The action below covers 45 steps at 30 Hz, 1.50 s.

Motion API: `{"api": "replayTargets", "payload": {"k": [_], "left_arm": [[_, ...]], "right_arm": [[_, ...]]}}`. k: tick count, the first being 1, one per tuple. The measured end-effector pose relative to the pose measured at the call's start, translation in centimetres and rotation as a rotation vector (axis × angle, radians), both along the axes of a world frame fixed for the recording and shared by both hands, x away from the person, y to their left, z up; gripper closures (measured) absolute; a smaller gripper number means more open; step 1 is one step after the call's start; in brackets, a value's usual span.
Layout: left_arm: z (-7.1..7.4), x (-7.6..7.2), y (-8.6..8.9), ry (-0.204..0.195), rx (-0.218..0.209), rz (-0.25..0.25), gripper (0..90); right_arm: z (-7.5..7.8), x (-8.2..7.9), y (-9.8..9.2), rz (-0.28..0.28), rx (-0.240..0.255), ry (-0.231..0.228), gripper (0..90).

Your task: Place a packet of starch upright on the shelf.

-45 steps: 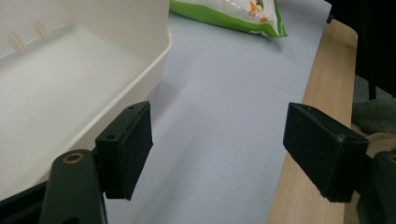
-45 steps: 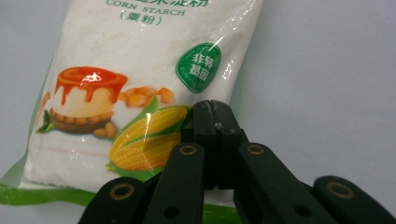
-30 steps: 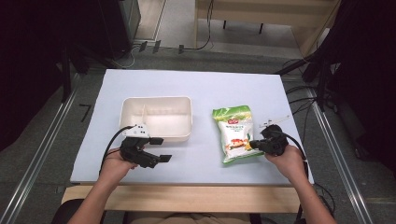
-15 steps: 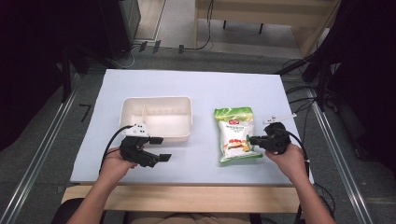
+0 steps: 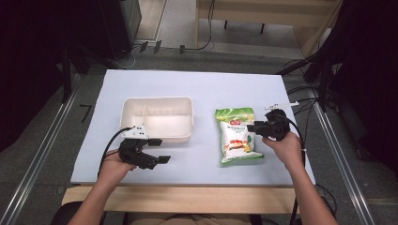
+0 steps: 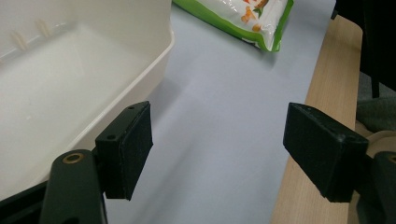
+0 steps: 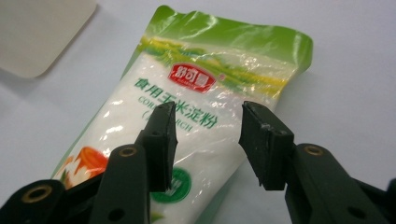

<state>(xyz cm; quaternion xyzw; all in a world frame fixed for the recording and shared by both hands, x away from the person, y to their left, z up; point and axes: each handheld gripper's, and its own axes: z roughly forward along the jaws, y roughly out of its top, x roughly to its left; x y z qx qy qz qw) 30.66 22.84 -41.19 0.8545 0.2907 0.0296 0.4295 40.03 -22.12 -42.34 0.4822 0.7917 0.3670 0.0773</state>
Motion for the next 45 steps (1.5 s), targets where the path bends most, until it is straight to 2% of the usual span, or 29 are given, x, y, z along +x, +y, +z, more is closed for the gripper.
{"api": "replayTargets", "payload": {"k": [3,7,11,13,19,22,23,25,30,32,33,34,35,37,38,39,40,42,43,45], "left_arm": [[0.0,0.0,0.0,-0.001,-0.001,-0.001,24.9],[0.0,0.0,0.0,-0.002,0.004,0.003,24.9],[-0.1,-0.1,0.0,-0.004,-0.008,0.007,24.9],[0.0,-0.1,0.2,-0.003,-0.004,0.007,24.9],[-0.1,-0.3,0.5,-0.001,0.003,0.015,24.9],[-0.2,-0.4,0.5,0.001,-0.005,0.019,24.9],[-0.2,-0.4,0.5,0.002,-0.004,0.021,24.9],[-0.1,-0.5,0.8,0.001,-0.01,0.033,24.9],[-0.1,-0.5,1.0,0.0,-0.005,0.036,24.9],[-0.2,-0.6,1.0,0.002,-0.007,0.033,24.9],[-0.2,-0.6,1.0,0.002,-0.007,0.033,24.9],[-0.2,-0.6,0.9,0.0,-0.006,0.029,24.9],[-0.2,-0.6,0.9,0.001,-0.003,0.032,25.0],[-0.2,-0.6,0.9,0.002,-0.006,0.032,24.9],[-0.2,-0.6,1.0,0.001,-0.006,0.033,24.9],[-0.2,-0.6,1.0,0.001,-0.006,0.033,24.9],[-0.2,-0.7,1.1,0.002,-0.007,0.04,24.9],[-0.1,-0.7,1.1,-0.001,-0.002,0.04,24.9],[-0.1,-0.8,1.1,-0.001,-0.007,0.042,25.0],[-0.1,-0.8,1.1,-0.001,-0.006,0.039,24.9]], "right_arm": [[-0.1,0.5,0.0,-0.016,0.003,-0.003,54.7],[-0.3,1.5,0.3,-0.036,-0.014,-0.009,52.8],[-0.7,2.6,0.7,-0.044,-0.037,-0.006,51.0],[-1.1,3.3,0.8,-0.057,-0.042,0.006,47.6],[-1.6,4.2,0.5,-0.09,-0.044,0.01,42.2],[-2.2,4.6,0.5,-0.104,-0.057,0.027,39.6],[-2.7,4.9,0.6,-0.114,-0.08,0.043,37.7],[-3.1,5.1,0.8,-0.109,-0.067,0.064,36.6],[-3.6,5.4,1.1,-0.092,-0.028,0.075,35.2],[-4.0,5.6,1.3,-0.074,0.01,0.102,35.2],[-4.0,5.6,1.3,-0.074,0.01,0.102,35.2],[-4.1,5.6,1.4,-0.07,0.015,0.109,35.6],[-4.2,5.7,1.9,-0.036,0.026,0.124,36.7],[-4.2,5.7,2.1,-0.033,0.02,0.12,37.5],[-4.2,5.6,2.5,0.0,0.019,0.123,43.3],[-4.2,5.6,2.7,0.003,0.017,0.125,44.2],[-4.2,5.5,3.0,0.015,0.018,0.121,50.3],[-4.2,5.5,3.2,0.025,0.016,0.119,50.1],[-4.2,5.4,3.6,0.042,0.001,0.108,55.7],[-4.2,5.3,3.8,0.044,-0.006,0.106,57.4]]}}
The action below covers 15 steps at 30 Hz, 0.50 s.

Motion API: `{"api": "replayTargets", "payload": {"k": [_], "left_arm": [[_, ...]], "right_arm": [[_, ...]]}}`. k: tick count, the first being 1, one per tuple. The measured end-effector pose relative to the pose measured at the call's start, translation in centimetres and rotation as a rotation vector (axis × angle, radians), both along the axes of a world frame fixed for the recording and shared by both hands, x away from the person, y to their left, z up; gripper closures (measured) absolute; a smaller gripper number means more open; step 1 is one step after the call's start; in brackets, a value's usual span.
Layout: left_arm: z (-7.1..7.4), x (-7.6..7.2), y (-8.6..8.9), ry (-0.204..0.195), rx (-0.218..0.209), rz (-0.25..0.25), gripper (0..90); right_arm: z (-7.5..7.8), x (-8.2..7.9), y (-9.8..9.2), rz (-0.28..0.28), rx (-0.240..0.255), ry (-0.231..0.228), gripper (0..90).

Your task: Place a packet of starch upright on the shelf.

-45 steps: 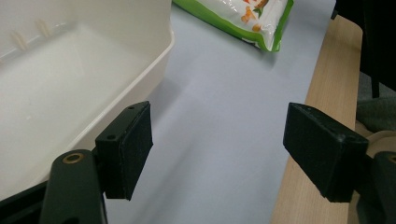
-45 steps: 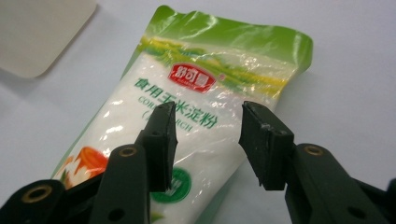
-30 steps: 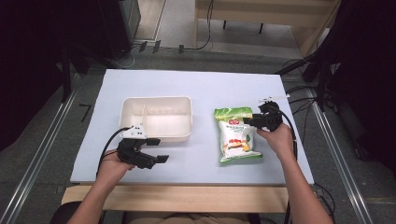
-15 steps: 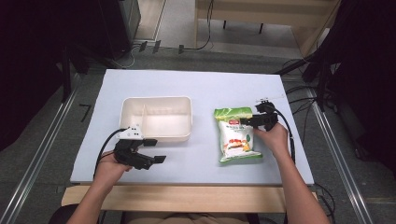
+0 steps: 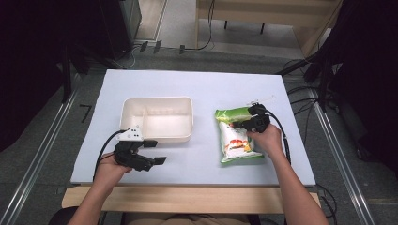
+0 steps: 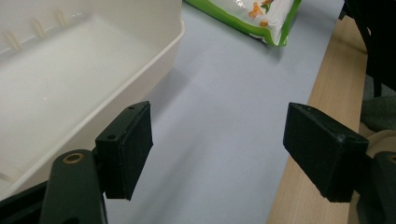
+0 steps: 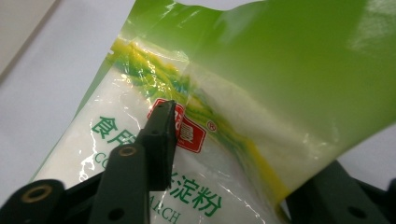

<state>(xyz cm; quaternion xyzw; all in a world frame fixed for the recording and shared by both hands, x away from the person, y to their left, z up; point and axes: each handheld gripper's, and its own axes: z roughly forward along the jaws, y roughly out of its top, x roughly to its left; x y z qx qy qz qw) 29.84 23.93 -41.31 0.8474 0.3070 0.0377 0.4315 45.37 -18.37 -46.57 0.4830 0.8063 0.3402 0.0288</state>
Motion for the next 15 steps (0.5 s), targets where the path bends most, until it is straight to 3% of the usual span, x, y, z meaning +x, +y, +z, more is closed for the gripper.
{"api": "replayTargets", "payload": {"k": [1,2,3,6,7,14,15], "left_arm": [[0.0,-0.1,0.0,0.001,0.005,0.003,24.9],[0.0,-0.1,0.0,0.001,0.005,0.003,24.9],[-0.1,-0.1,0.0,0.002,0.005,0.004,25.0],[-0.2,-0.1,0.1,0.004,0.003,0.008,24.9],[-0.1,-0.2,0.1,0.002,0.007,0.006,25.0],[-0.1,-0.3,0.1,0.002,0.012,0.012,25.0],[-0.1,-0.3,0.2,0.004,0.006,0.014,25.0]], "right_arm": [[0.1,-0.1,0.2,0.02,-0.019,-0.009,65.1],[0.1,-0.1,0.2,0.02,-0.019,-0.009,65.1],[0.2,-0.1,0.3,0.033,-0.033,-0.014,72.1],[0.2,-0.1,0.3,0.034,-0.026,-0.004,78.3],[0.3,-0.1,0.1,0.036,-0.012,0.001,85.5],[0.3,0.2,-0.6,0.039,0.041,0.015,90.0],[0.5,0.3,-0.7,0.024,0.053,0.036,90.0]]}}
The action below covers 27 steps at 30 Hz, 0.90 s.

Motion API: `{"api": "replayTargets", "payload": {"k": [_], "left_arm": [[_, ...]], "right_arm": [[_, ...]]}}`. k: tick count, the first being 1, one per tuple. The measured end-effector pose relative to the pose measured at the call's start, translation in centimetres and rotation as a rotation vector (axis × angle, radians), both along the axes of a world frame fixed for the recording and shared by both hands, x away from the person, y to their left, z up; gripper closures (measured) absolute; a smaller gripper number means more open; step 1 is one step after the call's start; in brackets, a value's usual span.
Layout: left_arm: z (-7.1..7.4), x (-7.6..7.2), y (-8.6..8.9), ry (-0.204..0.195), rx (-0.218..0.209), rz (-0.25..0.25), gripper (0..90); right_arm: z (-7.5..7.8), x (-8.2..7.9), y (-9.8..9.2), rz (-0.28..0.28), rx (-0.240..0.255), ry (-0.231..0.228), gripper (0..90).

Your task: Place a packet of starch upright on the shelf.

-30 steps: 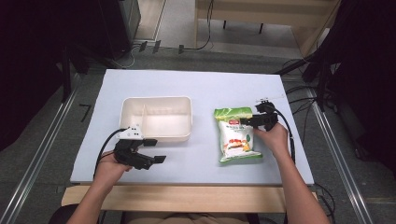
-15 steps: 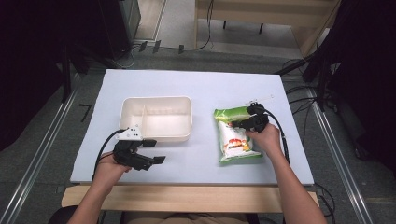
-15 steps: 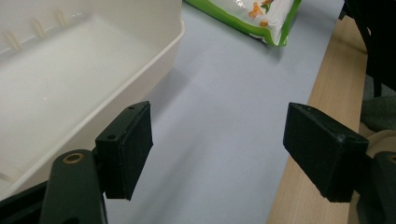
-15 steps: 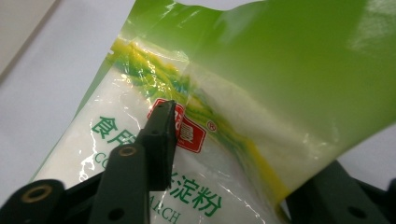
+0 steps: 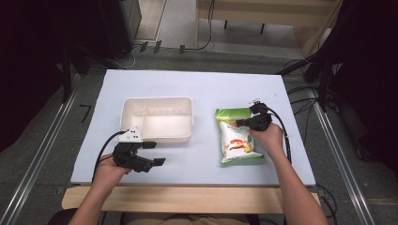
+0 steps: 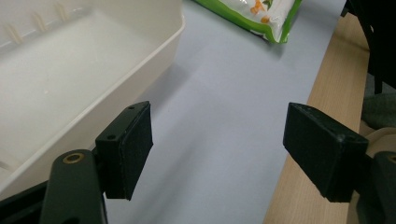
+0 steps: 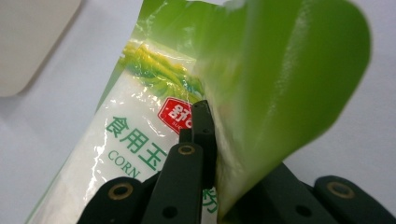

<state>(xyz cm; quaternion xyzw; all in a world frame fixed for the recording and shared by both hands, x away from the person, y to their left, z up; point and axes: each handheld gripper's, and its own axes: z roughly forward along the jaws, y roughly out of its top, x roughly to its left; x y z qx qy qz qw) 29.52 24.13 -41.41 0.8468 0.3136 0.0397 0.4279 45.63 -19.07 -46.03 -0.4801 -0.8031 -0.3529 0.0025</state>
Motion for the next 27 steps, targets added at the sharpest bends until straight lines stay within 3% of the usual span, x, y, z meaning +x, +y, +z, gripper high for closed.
{"api": "replayTargets", "payload": {"k": [9,13,27], "left_arm": [[0.0,-0.1,0.0,0.004,-0.01,-0.009,25.0],[0.0,0.0,0.1,0.005,-0.006,-0.005,25.0],[0.0,-0.1,0.1,0.005,-0.008,-0.005,25.0]], "right_arm": [[1.3,-0.4,-0.8,-0.025,0.036,-0.013,90.0],[2.2,-1.0,-0.9,-0.022,0.052,-0.041,90.0],[6.7,-3.0,-1.1,0.012,0.123,-0.119,90.0]]}}
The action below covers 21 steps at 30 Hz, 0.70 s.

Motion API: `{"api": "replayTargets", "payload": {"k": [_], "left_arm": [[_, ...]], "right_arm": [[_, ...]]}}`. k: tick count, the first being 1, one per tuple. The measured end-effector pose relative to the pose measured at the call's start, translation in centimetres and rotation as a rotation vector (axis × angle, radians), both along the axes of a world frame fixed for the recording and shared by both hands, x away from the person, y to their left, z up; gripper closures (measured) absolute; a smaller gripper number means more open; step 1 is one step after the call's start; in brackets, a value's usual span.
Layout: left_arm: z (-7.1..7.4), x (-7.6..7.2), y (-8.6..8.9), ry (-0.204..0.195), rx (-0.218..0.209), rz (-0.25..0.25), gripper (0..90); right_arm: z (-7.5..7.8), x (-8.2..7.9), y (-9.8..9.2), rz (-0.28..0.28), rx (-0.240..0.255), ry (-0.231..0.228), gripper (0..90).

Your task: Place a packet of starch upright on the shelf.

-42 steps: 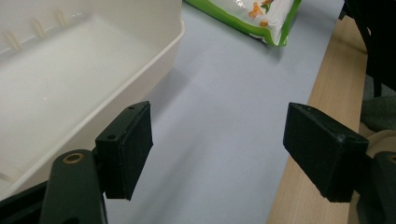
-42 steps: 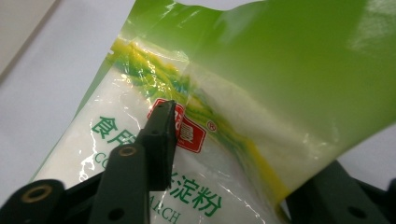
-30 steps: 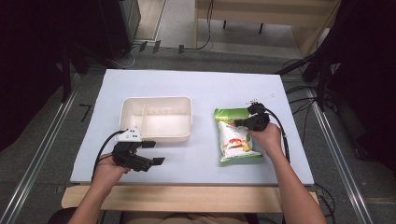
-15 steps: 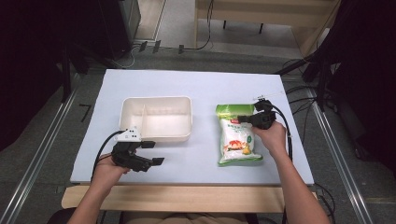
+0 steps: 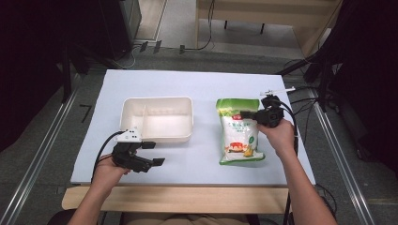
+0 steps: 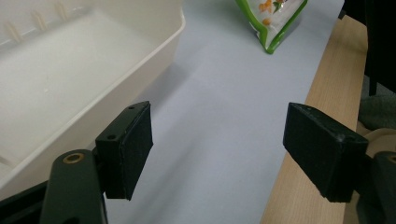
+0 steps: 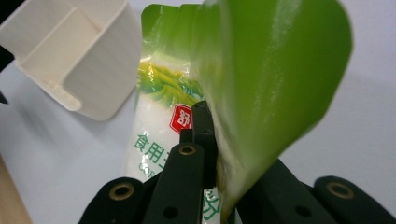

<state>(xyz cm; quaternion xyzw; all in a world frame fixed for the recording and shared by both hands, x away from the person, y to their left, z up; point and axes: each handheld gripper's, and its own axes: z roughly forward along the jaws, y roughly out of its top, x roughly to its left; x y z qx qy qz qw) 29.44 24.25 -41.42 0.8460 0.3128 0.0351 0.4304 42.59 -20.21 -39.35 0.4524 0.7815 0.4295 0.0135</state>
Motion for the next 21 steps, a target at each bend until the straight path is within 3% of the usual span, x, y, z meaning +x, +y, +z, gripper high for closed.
{"api": "replayTargets", "payload": {"k": [1,9,21], "left_arm": [[0.0,0.0,-0.1,-0.001,0.004,-0.004,25.0],[0.0,0.0,0.1,-0.001,0.0,0.004,25.0],[0.1,-0.1,0.2,-0.006,-0.003,0.006,25.0]], "right_arm": [[1.0,-0.6,-0.1,0.004,0.005,-0.012,90.0],[3.7,-2.1,0.1,0.028,0.006,-0.056,90.0],[6.6,-3.4,1.3,0.063,-0.014,-0.129,90.0]]}}
